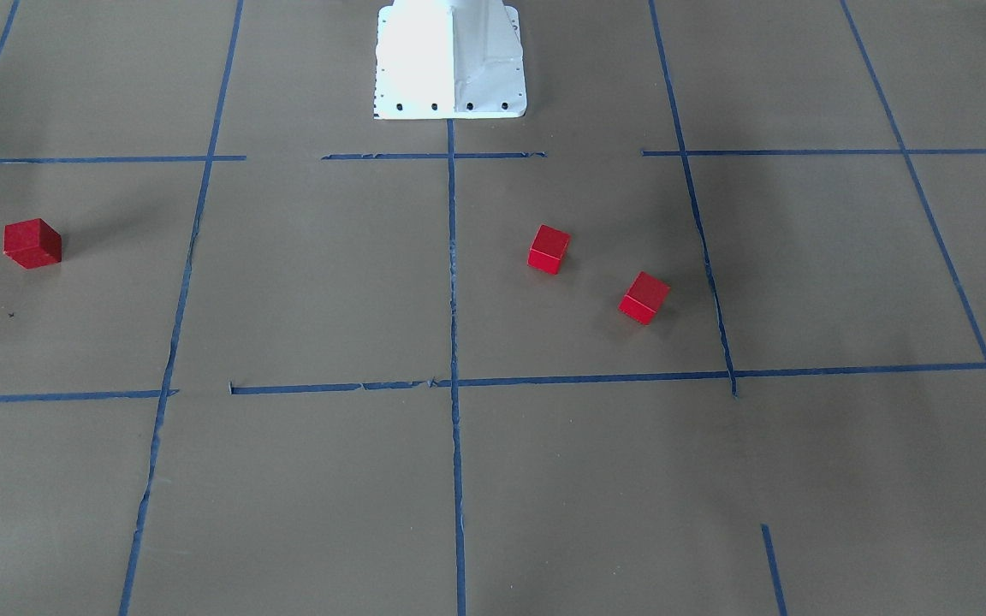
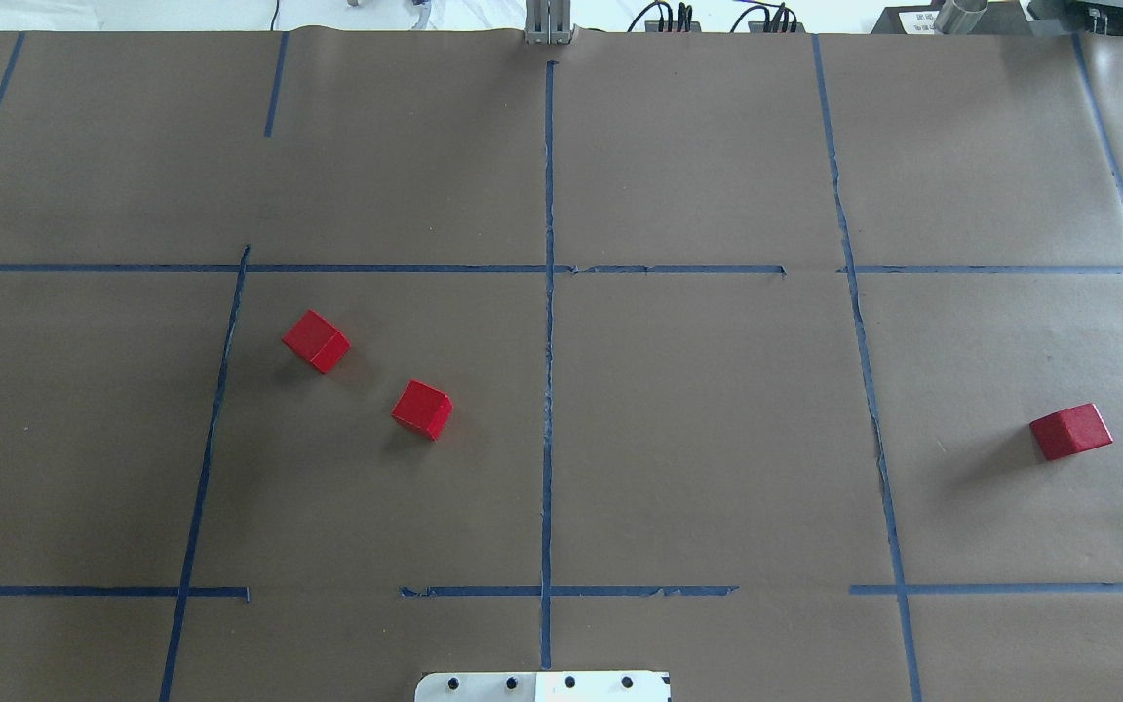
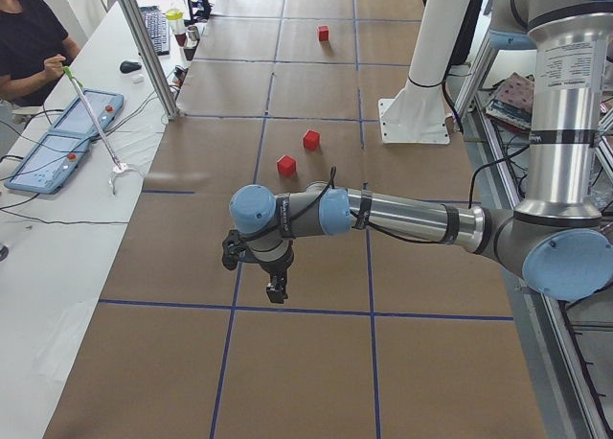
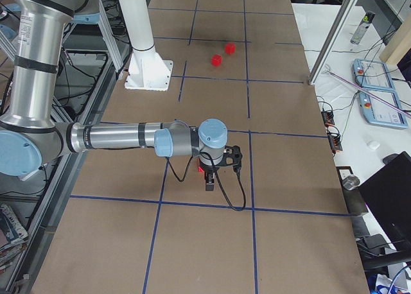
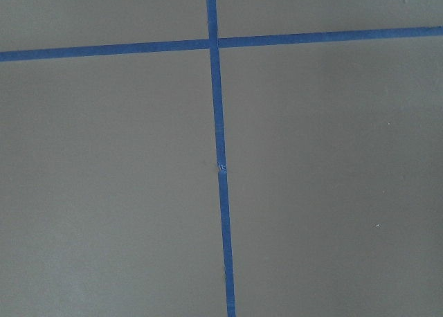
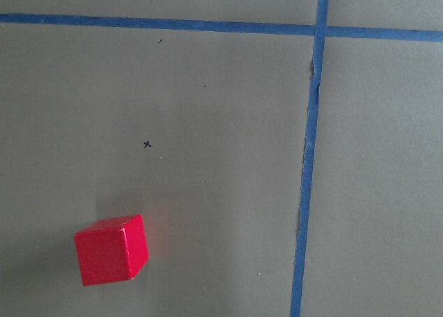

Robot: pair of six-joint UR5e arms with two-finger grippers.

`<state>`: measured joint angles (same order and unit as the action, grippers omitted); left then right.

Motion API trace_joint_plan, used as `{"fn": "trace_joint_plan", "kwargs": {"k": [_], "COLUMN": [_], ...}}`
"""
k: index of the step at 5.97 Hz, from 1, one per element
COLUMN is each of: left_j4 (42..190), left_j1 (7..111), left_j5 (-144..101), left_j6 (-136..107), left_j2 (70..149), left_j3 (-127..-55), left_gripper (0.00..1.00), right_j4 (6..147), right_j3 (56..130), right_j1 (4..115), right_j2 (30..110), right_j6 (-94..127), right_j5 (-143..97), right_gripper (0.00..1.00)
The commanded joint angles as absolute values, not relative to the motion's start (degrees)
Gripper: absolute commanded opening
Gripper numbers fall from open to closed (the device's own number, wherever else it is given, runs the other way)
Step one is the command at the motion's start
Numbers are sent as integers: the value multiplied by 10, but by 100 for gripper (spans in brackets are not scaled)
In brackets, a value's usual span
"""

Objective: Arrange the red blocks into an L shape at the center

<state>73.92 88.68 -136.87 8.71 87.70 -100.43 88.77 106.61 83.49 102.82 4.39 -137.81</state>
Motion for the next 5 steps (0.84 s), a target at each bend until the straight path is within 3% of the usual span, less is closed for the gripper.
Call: {"fn": "trace_joint_plan", "kwargs": {"k": [1, 5], "left_j4": [750, 756], "left_j1": [898, 901], "left_j5": [-1366, -1375], "left_j6": [89, 89], "left_j2": [878, 847], "left_j3": [-1009, -1016], "left_gripper": [100, 100], "right_j4": [888, 831], "right_j3": [1066, 1066], "right_j1": [835, 834], "right_j2": [1030, 1038], "right_j6": [44, 45], "right_j5": [-1379, -1382], "right_gripper": [100, 100]}}
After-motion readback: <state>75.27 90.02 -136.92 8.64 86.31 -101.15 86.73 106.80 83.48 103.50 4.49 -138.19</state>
